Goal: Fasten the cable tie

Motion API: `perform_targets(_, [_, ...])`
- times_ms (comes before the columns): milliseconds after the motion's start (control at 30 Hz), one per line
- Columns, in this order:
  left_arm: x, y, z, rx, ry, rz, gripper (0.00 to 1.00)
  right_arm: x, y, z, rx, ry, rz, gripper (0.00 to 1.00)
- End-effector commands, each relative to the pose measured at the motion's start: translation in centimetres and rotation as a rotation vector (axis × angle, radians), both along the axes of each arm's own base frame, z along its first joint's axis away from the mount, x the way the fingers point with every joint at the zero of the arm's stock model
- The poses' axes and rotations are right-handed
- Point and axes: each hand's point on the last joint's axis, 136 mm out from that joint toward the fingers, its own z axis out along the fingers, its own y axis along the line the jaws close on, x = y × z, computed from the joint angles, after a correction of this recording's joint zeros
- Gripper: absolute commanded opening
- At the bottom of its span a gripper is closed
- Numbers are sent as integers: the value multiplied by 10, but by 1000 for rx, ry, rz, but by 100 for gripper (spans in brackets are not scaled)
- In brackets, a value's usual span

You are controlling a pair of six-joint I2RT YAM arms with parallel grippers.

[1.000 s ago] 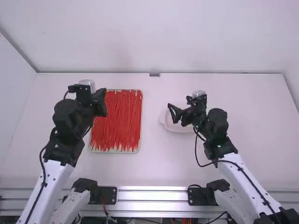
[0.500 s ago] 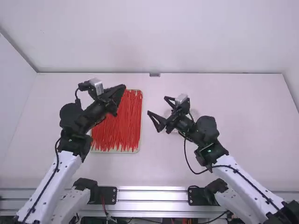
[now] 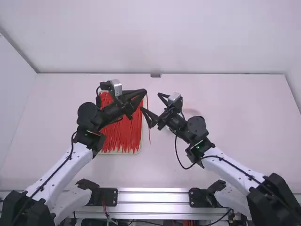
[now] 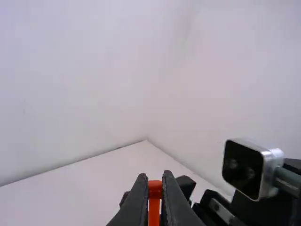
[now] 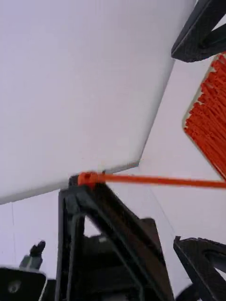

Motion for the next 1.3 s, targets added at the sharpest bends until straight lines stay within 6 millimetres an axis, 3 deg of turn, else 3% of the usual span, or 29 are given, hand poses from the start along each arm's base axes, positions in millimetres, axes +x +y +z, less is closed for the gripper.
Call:
perform_targets(0, [-1, -2, 4, -6, -12, 6, 2, 10, -1, 15, 56, 12, -16, 96])
perform_targets(167, [1, -9, 3, 5, -32, 41, 2, 15, 8, 16, 43, 18, -5, 87])
perform_targets(233, [2, -10, 3, 2, -32, 55, 2, 15, 13, 14, 32, 24, 2, 77])
perform_targets(333, [4, -9, 3, 10, -41, 80, 2, 19, 15, 11, -4, 32, -2, 37])
perform_targets(500, [13, 0, 1, 10, -32, 140, 2, 23, 12, 9, -11, 44, -14, 15])
perform_targets(567, [13, 0, 1, 16, -37, 143, 2, 25, 9, 7, -9, 55, -22, 0])
perform_targets(800, [15, 1, 0, 17, -35, 164, 4, 25, 8, 6, -25, 45, 2, 0])
perform_targets(900, [16, 3, 1, 25, -45, 171, 22, 25, 5, 7, -27, 39, 25, 0])
perform_targets(967, [17, 5, 1, 29, -49, 179, 41, 26, 2, 7, -29, 36, 40, 0])
perform_targets(1000, [17, 5, 1, 29, -49, 180, 42, 27, 1, 7, -29, 36, 42, 0])
perform_targets(1067, [19, 9, 2, 28, -53, 190, 64, 27, -5, 9, -24, 34, 77, 0])
perform_targets(1100, [20, 10, 2, 28, -53, 195, 70, 25, -7, 10, -25, 23, 101, 0])
perform_targets(1200, [20, 13, 3, 32, -60, 188, 83, 19, -11, 16, -30, -13, 176, 0])
perform_targets(1267, [16, 11, 6, 57, -94, 148, 86, 14, -14, 19, -32, -35, 221, 0])
